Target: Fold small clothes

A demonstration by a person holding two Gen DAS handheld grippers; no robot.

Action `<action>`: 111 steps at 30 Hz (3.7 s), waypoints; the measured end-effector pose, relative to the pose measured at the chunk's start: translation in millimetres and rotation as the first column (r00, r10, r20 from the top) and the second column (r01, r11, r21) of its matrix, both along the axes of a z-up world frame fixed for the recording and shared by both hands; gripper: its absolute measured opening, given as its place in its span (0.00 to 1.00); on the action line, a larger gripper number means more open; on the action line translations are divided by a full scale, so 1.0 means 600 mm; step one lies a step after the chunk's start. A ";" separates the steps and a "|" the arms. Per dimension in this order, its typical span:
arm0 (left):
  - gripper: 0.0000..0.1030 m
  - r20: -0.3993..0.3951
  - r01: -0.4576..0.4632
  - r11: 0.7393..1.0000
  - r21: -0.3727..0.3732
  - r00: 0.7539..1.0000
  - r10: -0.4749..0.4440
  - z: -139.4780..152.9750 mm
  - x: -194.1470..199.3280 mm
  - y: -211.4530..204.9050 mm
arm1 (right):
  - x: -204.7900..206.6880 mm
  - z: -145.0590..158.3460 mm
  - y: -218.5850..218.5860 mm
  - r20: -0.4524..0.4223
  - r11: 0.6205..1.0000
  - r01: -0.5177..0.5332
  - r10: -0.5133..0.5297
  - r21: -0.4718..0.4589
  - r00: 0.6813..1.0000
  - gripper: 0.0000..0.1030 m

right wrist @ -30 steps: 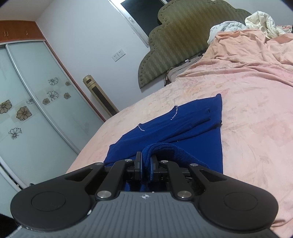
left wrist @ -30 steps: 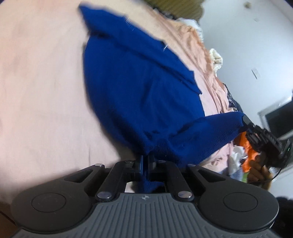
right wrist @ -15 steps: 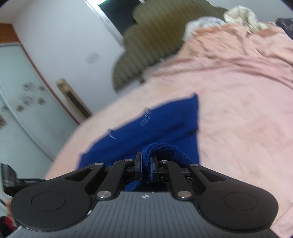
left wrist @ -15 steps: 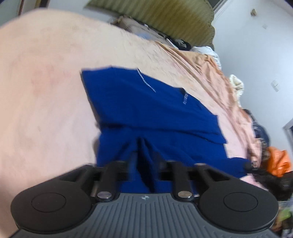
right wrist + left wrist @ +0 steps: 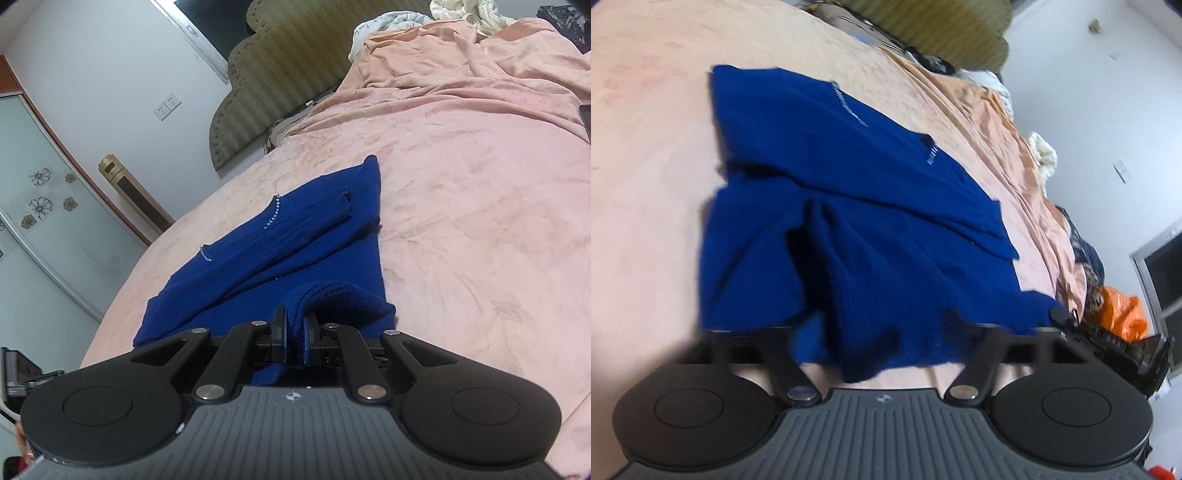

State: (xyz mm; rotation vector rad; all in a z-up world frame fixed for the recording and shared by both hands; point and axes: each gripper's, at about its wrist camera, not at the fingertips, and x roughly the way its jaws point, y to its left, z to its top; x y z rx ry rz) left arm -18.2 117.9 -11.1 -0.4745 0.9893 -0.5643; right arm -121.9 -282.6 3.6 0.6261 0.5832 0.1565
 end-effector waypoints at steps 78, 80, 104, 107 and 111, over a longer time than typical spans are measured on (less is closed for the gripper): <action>0.62 0.268 -0.271 0.839 0.472 0.951 0.156 0.042 0.287 -0.030 | 0.475 -0.011 0.055 -0.075 0.933 0.147 -0.180 -0.327 0.981 0.58; 0.62 0.288 -0.270 0.834 0.482 0.947 0.140 0.044 0.268 -0.043 | 0.455 0.002 0.060 -0.033 0.911 0.151 -0.176 -0.384 0.984 0.64; 0.72 0.375 -0.353 0.707 0.613 0.917 0.132 0.003 0.198 -0.103 | 0.286 -0.038 0.161 -0.097 0.818 -0.013 -0.052 -0.575 0.994 1.00; 0.73 0.392 -0.368 0.698 0.615 0.910 0.135 -0.001 0.193 -0.106 | 0.282 -0.048 0.165 -0.086 0.816 -0.003 -0.056 -0.578 0.995 1.00; 0.77 0.422 -0.395 0.681 0.617 0.896 0.138 -0.007 0.185 -0.111 | 0.278 -0.057 0.166 -0.063 0.818 0.015 -0.063 -0.575 0.996 1.00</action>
